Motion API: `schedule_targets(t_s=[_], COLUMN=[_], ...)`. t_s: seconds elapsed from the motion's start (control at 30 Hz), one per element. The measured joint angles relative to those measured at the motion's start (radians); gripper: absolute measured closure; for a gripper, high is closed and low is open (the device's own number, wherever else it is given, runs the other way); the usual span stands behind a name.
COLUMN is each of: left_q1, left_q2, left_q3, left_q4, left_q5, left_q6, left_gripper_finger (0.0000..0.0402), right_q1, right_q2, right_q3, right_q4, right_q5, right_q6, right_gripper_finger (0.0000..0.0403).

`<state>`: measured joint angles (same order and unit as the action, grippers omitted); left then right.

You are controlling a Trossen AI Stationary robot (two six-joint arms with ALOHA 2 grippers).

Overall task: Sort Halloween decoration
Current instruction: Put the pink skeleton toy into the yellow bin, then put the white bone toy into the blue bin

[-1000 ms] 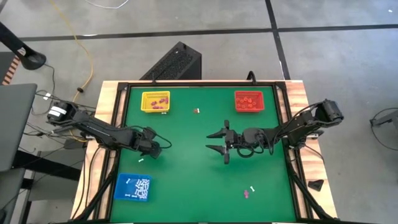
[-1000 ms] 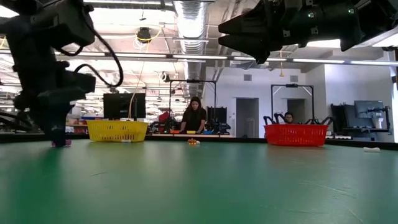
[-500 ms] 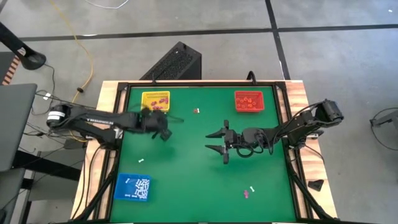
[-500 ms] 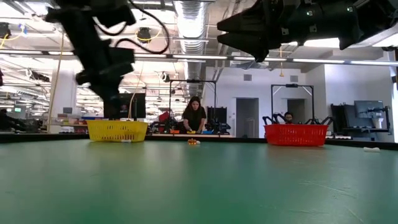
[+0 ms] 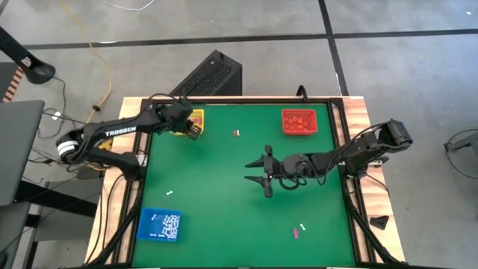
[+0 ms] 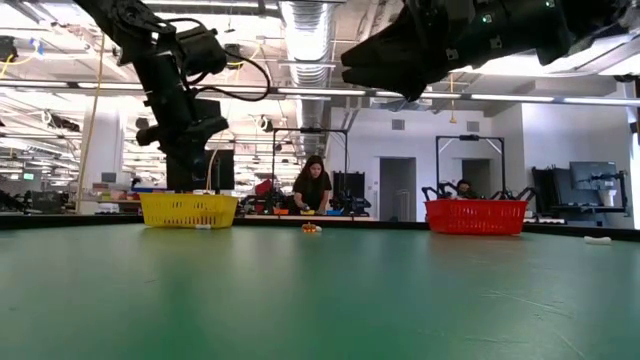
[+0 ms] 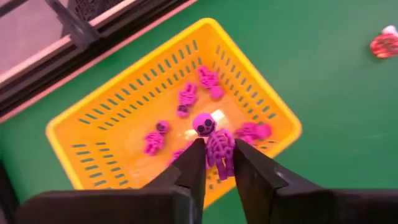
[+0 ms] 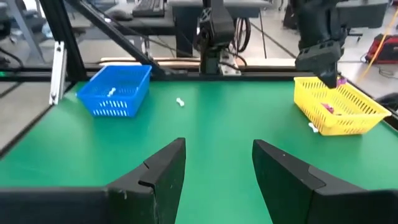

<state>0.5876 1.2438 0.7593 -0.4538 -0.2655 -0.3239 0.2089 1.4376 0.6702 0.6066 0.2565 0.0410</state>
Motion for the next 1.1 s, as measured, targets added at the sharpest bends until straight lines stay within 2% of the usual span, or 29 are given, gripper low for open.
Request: schedule_targets(t_s=[0.2, 0.37, 0.43, 0.5, 0.57, 0.63, 0.87, 1.1], left_q1=[0.043, 0.065, 0.058, 0.023, -0.029, -0.085, -0.216, -0.220], left_q2=[0.000, 0.000, -0.004, -0.017, -0.018, -0.013, 0.091, 0.269], left_q3=[0.000, 0.000, 0.002, 0.003, 0.005, 0.005, 0.004, 0.004], left_q4=[-0.002, 0.003, 0.009, 0.039, 0.082, 0.083, 0.063, 0.076], left_q5=[-0.004, 0.002, 0.039, 0.125, 0.218, 0.242, -0.003, -0.071], left_q6=[0.059, 0.081, 0.130, 0.186, 0.179, 0.143, 0.008, -0.183], left_gripper_finger=[0.0281, 0.0246, 0.0241, 0.0241, 0.0246, 0.0252, 0.0273, 0.0278], right_q1=[-0.002, -0.002, -0.002, -0.002, -0.002, -0.002, -0.028, -0.028], right_q2=[0.000, 0.000, 0.000, 0.000, 0.000, 0.000, 0.000, 0.000], right_q3=[0.023, 0.024, 0.024, 0.024, 0.024, 0.024, 0.024, 0.024], right_q4=[-0.079, -0.080, -0.081, -0.082, -0.093, -0.105, -0.130, -0.144], right_q5=[0.001, 0.003, 0.004, 0.004, 0.004, 0.005, 0.008, 0.009], right_q6=[0.001, 0.003, 0.003, 0.003, 0.003, 0.002, 0.006, 0.020], right_gripper_finger=[0.0186, 0.0186, 0.0186, 0.0186, 0.0186, 0.0186, 0.0186, 0.0186])
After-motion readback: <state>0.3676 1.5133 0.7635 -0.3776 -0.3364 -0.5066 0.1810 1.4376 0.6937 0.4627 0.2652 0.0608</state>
